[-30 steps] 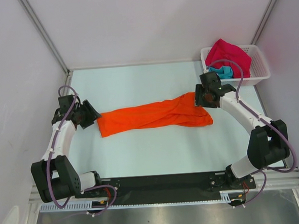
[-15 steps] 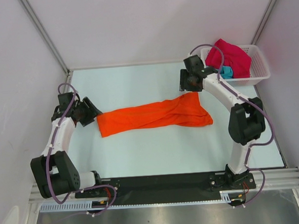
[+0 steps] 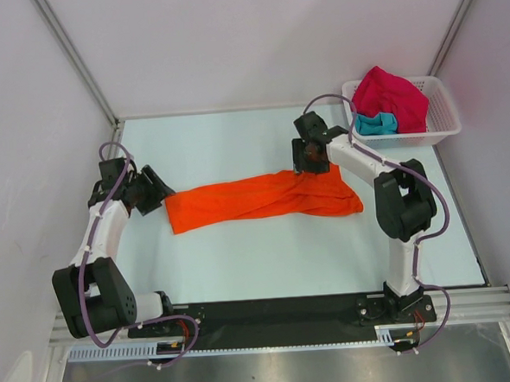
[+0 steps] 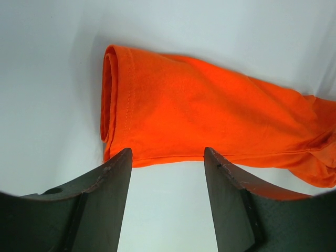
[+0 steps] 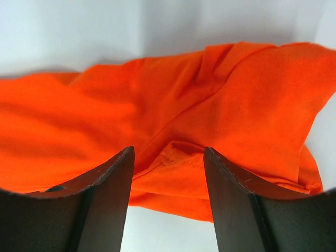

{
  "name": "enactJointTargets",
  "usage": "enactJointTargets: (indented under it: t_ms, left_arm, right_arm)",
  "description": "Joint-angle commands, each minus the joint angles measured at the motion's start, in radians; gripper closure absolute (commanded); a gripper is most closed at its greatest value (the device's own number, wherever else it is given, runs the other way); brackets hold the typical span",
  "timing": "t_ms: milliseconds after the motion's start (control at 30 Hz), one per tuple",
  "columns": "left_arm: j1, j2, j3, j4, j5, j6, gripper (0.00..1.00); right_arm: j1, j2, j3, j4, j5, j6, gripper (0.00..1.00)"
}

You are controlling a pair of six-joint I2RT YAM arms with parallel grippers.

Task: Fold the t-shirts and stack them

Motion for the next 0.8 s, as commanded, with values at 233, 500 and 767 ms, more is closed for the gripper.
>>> enactJointTargets:
  t_ms: [233, 500, 767]
  left_arm:
    - [0.000, -0.009, -0.008, 0.028, 0.027, 0.012, 0.38]
    - [0.000, -0.006, -0.010, 0.031, 0.027, 0.012, 0.38]
    - [0.000, -0.006, -0.011, 0.031, 0.032, 0.014, 0.38]
  right_arm:
    - [-0.003, -0.003, -0.060, 0.042, 0.018, 0.018, 0.43]
    - [0.006, -0.027, -0.080, 0.045, 0.033, 0.015, 1.00]
    - [0.046, -0.148, -0.170, 0.025, 0.093, 0.040, 1.00]
